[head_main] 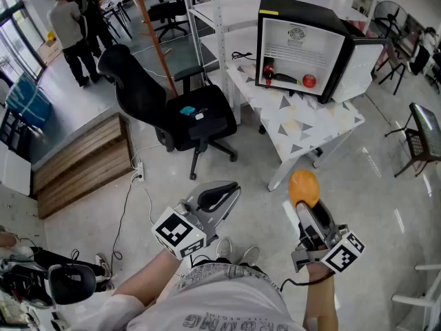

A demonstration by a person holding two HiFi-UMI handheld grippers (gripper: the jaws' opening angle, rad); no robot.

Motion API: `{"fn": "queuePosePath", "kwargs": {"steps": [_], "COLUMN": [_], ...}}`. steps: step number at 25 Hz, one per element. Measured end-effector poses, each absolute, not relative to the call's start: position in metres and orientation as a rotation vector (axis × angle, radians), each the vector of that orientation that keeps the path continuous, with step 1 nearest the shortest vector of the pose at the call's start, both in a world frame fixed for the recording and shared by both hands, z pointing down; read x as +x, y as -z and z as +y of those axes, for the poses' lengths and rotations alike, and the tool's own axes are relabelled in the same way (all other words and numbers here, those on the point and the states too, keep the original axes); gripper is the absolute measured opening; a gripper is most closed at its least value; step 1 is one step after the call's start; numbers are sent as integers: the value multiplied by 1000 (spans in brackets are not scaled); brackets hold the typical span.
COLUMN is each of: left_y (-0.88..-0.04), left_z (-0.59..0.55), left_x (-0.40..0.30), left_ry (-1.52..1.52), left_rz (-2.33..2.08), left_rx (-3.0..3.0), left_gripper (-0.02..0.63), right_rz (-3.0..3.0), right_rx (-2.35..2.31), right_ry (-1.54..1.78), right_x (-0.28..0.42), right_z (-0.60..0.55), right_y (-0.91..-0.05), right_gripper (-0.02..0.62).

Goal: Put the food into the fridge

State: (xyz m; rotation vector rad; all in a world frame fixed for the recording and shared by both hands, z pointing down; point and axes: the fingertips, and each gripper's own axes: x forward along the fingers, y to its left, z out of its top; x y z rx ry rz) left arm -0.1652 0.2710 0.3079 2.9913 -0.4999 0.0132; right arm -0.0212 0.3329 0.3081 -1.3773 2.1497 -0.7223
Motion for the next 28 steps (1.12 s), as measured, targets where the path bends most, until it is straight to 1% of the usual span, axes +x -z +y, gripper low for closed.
{"fn": "queuePosePath", "kwargs": {"steps": [28], "left_y": [-303], "left_z": [283], "left_x": [-152], "left_ry": [-34], "left_rz": [-522], "left_rx": [2985], "left_gripper": [37], "right_rz": [2246], "right_rx": [-1390], "right_ry": [662], "right_x": [-18], "right_z": [341], "right_y": [-296], "right_gripper": [244]}}
